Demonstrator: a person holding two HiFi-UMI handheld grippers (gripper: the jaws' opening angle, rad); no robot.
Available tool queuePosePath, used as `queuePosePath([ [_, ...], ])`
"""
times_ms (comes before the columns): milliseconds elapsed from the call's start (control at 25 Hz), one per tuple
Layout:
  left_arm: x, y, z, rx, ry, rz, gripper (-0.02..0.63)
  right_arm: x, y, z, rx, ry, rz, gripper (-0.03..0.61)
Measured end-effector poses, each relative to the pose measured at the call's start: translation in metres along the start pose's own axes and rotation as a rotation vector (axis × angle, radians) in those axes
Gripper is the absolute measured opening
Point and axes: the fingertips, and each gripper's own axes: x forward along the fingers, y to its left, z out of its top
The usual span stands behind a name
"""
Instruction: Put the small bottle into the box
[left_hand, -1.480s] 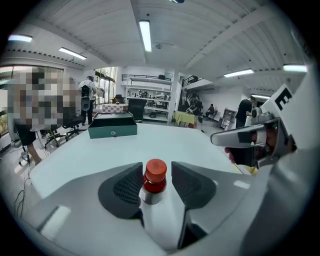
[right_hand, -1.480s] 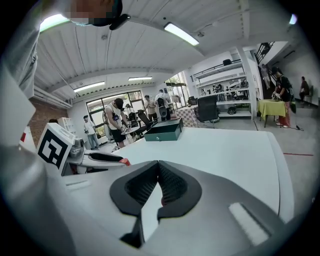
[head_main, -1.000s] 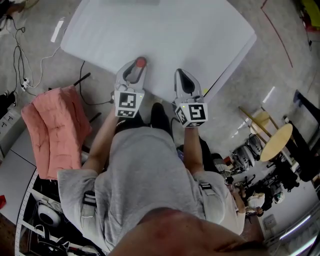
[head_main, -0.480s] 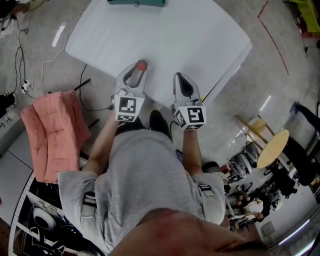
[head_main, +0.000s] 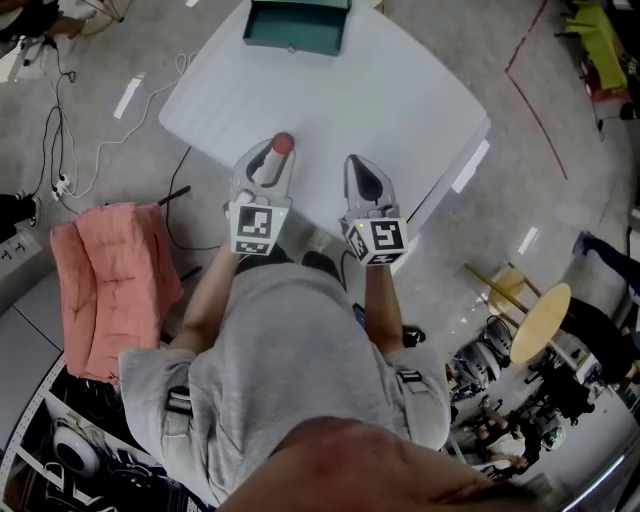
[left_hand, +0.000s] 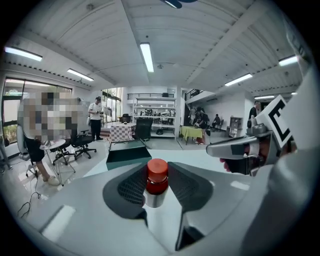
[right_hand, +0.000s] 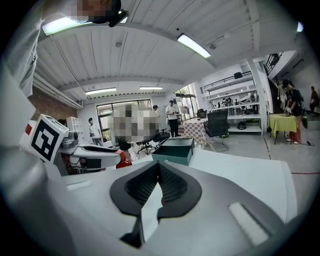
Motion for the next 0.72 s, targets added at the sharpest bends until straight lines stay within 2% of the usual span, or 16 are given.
queuePosePath([
  [360, -0.023, 0.044, 0.033, 0.005, -0.045, 0.041, 0.137, 0.020, 0.036, 0.033, -0.032, -0.052, 0.014, 0.003],
  [720, -0.034, 0.087, 0.049, 0.027, -0.080, 0.015, 0.137, 0.058, 0.073, 0.047, -0.043, -0.086, -0.006, 0.003],
])
